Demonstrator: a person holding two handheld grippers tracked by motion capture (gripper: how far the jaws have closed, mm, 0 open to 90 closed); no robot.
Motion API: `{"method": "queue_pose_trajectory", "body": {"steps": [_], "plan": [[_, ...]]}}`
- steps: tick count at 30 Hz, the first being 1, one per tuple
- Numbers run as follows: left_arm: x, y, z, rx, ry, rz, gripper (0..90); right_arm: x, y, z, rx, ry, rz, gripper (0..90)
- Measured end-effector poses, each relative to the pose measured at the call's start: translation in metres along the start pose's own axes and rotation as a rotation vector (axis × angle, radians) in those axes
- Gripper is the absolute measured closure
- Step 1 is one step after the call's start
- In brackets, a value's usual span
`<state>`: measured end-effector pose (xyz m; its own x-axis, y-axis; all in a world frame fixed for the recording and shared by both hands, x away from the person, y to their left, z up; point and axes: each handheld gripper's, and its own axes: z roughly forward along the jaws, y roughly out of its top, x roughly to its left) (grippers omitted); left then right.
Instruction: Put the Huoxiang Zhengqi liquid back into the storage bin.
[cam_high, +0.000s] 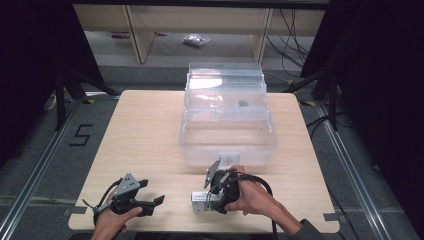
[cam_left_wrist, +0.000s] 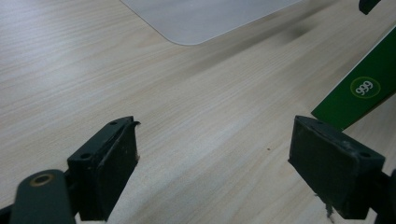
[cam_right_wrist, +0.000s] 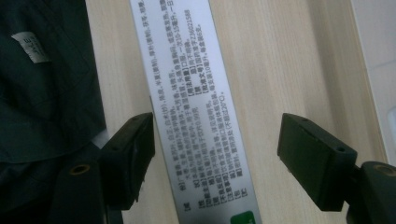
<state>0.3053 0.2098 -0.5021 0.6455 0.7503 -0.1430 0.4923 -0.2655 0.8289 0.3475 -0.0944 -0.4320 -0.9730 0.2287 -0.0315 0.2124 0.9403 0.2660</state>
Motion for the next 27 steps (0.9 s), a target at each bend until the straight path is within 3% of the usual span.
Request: {"method": "queue_pose_trajectory", "body": {"steps": [6, 12, 16, 18, 19, 22, 23, 25, 27], "plan": [[0.0, 0.0, -0.001, 0.0, 0.0, 0.004, 14.8, -0.004, 0.002, 0.005, 0.011, 0.008, -0.022, 31.3], [0.0, 0.0, 0.0, -0.002, 0.002, 0.002, 14.8, -0.003, 0.001, 0.009, 0.034, 0.018, 0.005, 34.4], [0.0, 0.0, 0.0, -0.001, 0.002, 0.001, 14.8, -0.005, 0.002, 0.012, 0.029, 0.027, -0.053, 38.8], [0.0, 0.0, 0.0, -0.002, 0.002, 0.001, 14.8, -0.002, 0.003, 0.012, 0.055, 0.034, -0.025, 40.6], [0.0, 0.0, 0.0, -0.007, 0.0, -0.002, 14.8, -0.004, 0.002, 0.013, 0.044, 0.034, -0.051, 42.5], [0.0, 0.0, 0.0, -0.008, 0.0, -0.004, 14.8, -0.001, 0.004, 0.014, 0.073, 0.039, -0.045, 46.7], [0.0, 0.0, 0.0, -0.01, -0.001, -0.004, 14.8, -0.003, 0.004, 0.016, 0.071, 0.045, -0.089, 49.8], [0.0, 0.0, 0.0, -0.009, -0.002, -0.003, 14.8, -0.003, 0.004, 0.017, 0.08, 0.052, -0.088, 51.7], [0.0, 0.0, -0.001, -0.003, -0.003, 0.005, 14.8, -0.005, 0.005, 0.019, 0.076, 0.089, -0.126, 57.0]]}}
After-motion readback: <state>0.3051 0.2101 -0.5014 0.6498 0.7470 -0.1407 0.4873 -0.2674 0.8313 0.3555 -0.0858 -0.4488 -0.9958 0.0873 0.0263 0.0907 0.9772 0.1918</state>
